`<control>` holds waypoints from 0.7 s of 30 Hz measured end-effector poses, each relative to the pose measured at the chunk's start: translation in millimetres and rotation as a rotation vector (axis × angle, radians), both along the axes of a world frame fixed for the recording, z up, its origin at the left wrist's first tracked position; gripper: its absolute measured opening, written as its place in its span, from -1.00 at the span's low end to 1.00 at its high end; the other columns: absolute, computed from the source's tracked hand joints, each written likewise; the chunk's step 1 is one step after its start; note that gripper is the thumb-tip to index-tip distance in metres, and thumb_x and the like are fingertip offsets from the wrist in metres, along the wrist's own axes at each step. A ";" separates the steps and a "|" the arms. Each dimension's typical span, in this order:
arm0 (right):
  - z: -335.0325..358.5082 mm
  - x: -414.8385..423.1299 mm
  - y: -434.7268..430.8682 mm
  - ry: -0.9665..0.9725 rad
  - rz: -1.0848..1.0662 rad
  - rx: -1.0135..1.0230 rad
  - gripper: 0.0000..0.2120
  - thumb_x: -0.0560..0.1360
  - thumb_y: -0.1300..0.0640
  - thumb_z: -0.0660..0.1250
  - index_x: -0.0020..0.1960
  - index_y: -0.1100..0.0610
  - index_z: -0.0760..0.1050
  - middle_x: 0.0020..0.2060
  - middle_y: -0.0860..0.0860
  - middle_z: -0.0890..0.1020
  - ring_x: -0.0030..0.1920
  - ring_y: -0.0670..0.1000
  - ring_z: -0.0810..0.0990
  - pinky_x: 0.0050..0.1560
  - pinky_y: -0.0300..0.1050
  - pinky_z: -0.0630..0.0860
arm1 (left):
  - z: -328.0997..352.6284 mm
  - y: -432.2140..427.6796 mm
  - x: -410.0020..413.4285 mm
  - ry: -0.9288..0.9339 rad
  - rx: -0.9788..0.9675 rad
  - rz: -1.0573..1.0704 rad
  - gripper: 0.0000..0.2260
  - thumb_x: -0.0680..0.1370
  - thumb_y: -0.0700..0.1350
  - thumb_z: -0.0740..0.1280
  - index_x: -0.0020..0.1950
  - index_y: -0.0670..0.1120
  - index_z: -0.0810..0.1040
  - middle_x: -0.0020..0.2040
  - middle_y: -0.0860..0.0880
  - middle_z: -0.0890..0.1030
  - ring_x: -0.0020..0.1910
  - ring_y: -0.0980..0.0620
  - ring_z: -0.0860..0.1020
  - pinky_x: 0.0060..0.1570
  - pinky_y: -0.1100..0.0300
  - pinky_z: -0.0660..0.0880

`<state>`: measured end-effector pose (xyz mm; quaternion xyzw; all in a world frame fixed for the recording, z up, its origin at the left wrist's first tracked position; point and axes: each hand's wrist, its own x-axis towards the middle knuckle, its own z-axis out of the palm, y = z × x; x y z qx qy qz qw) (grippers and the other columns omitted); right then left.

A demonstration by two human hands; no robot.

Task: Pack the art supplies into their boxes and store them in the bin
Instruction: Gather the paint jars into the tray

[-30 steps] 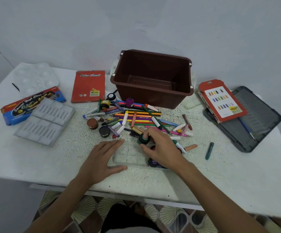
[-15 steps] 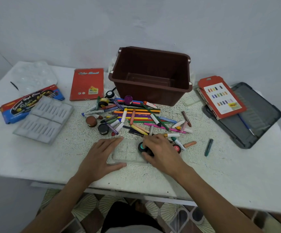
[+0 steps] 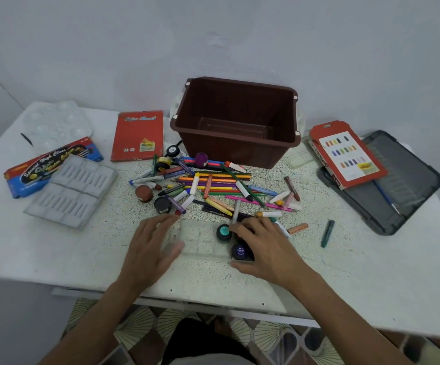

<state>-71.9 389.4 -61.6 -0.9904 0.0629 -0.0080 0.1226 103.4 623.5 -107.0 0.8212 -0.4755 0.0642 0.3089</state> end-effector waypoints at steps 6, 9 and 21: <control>-2.6 -1.4 -2.9 -0.024 -0.015 0.002 -0.30 0.38 -0.36 0.32 0.42 -0.07 0.33 0.21 -0.08 0.52 0.11 0.04 0.46 0.05 -0.01 0.47 | 8.3 -5.6 6.6 0.201 -0.129 0.262 -0.66 0.59 -0.04 0.27 0.33 -0.14 0.48 0.17 -0.03 0.49 0.07 0.06 0.51 0.03 0.12 0.51; -4.5 -1.9 -1.5 -0.032 -0.029 0.001 -0.31 0.38 -0.37 0.29 0.42 -0.08 0.34 0.22 -0.10 0.53 0.11 0.02 0.46 0.05 -0.04 0.45 | 13.7 -13.2 16.0 0.264 -0.141 0.327 -0.63 0.57 -0.16 0.38 0.38 -0.10 0.46 0.09 -0.02 0.46 -0.09 0.07 0.55 -0.15 0.12 0.55; -2.4 -1.1 3.0 -0.024 -0.067 -0.032 -0.28 0.35 -0.36 0.34 0.43 -0.11 0.33 0.23 -0.10 0.55 0.15 0.04 0.52 0.10 0.03 0.47 | 17.2 -18.3 21.7 0.564 -0.246 0.420 -0.67 0.49 -0.14 0.49 0.19 0.03 0.47 0.04 0.06 0.59 -0.01 0.10 0.57 -0.06 0.33 0.42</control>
